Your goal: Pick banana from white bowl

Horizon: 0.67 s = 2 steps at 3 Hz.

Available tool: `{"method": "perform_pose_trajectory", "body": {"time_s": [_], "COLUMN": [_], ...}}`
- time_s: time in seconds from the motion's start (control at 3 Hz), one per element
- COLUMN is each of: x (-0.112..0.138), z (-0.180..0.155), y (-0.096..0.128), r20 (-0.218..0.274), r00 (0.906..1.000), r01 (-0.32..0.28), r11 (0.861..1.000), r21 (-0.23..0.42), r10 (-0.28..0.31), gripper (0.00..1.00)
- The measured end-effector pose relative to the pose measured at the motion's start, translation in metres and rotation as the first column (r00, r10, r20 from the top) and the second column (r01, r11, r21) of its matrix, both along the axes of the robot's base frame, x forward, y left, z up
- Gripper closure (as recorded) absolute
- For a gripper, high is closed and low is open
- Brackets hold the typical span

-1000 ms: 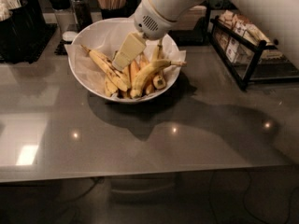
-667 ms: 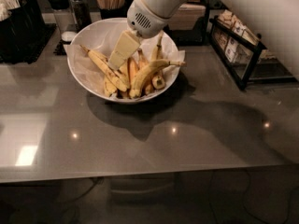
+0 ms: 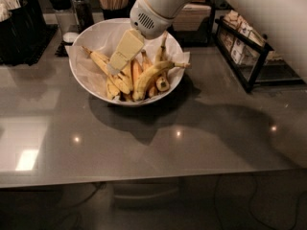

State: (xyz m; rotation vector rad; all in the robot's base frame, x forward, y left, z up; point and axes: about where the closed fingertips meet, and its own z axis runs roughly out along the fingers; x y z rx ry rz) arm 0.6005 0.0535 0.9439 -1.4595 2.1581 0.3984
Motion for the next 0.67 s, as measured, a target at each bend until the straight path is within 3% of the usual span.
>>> {"method": "perform_pose_trajectory", "body": {"time_s": [0.33,0.67], "x": [-0.005,-0.017], "z": [-0.003,-0.004], "y": [0.006,0.008], "r20": [-0.008,-0.043], "r00": [0.9999,0.9986], "r01": [-0.006,0.034], "r11": [1.0,0.995], "r21": [0.02,0.092], "r10": [0.006,-0.03], "gripper": [0.19,0.42]}}
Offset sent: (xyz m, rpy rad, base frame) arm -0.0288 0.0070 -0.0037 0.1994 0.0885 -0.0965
